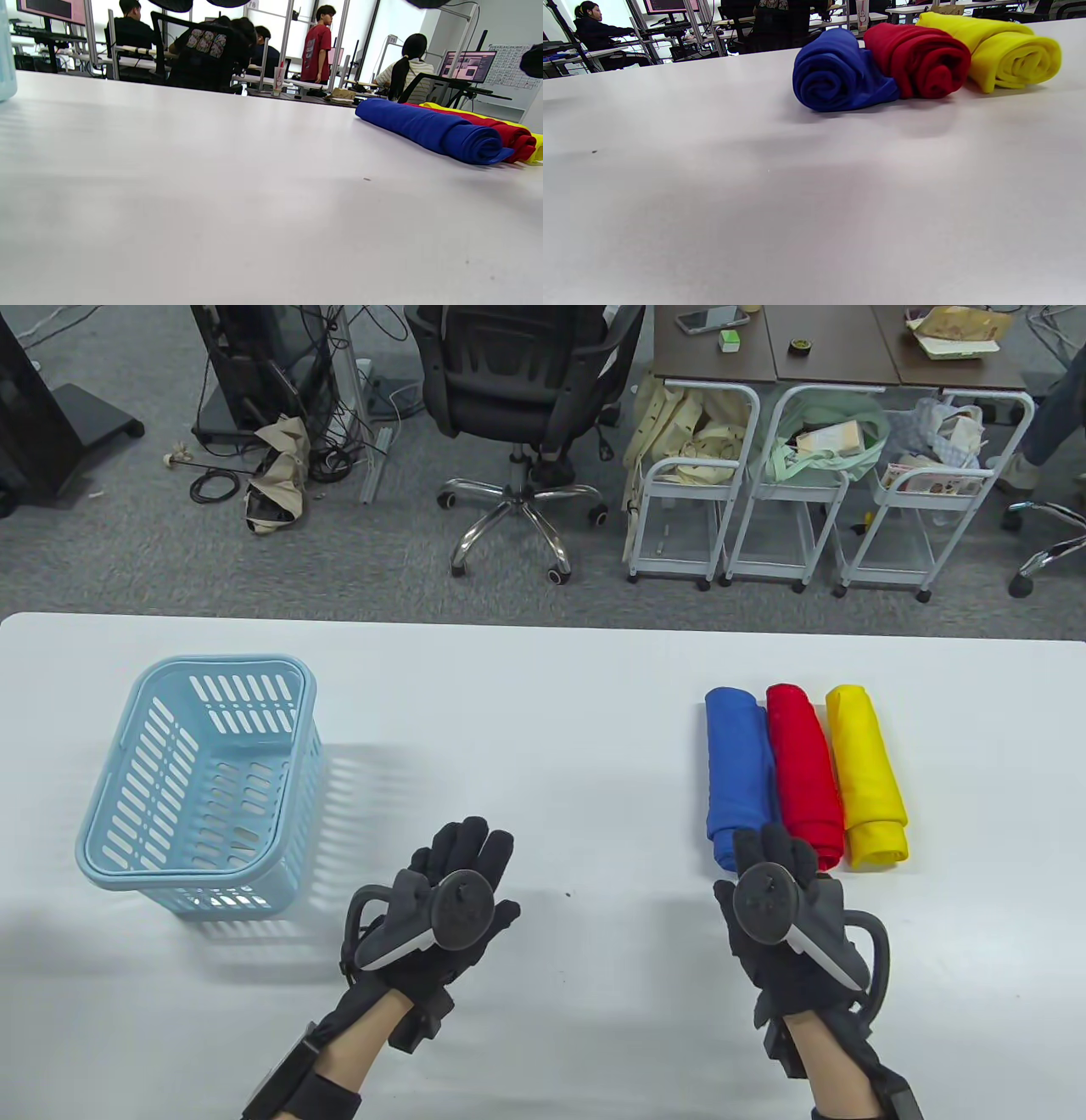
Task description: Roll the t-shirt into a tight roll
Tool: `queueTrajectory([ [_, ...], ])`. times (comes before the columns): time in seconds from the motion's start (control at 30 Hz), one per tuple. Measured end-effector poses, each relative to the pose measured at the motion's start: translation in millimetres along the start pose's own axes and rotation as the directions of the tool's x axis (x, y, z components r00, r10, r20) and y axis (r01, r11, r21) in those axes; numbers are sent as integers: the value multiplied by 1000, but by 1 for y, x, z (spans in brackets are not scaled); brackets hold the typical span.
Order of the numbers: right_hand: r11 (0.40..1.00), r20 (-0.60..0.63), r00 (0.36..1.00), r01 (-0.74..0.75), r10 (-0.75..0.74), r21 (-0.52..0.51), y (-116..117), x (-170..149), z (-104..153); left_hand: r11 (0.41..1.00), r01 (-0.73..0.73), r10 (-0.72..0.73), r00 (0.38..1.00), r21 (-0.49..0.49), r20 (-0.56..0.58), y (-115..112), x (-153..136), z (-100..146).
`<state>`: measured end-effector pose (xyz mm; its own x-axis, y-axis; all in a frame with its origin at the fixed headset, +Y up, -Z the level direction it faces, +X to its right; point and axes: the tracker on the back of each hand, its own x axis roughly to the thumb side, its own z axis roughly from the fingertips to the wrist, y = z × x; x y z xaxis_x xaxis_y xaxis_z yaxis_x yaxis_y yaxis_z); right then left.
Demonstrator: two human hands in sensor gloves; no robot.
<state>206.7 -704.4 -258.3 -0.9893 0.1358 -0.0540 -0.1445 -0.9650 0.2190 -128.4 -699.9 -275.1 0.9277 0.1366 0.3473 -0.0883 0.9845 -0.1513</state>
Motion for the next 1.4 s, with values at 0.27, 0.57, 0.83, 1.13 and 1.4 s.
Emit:
queueTrajectory([
  [0.27, 996, 164, 986, -33, 20, 80, 16, 6, -5, 991, 62, -54, 997, 121, -61, -26, -8, 3],
  [0.57, 989, 202, 969, -147, 143, 1, 15, 22, 8, 960, 192, -165, 976, 204, -139, -16, -19, 9],
  [0.83, 989, 190, 975, -130, 114, 72, 25, 16, 0, 971, 172, -149, 978, 165, -143, -18, -24, 7],
  [1.13, 990, 211, 974, -100, 77, 98, 27, 16, 2, 974, 182, -158, 973, 134, -171, -16, -31, 7],
  [1.4, 988, 237, 968, -115, 87, 108, 29, 22, 5, 976, 177, -155, 973, 125, -169, -16, -32, 7],
])
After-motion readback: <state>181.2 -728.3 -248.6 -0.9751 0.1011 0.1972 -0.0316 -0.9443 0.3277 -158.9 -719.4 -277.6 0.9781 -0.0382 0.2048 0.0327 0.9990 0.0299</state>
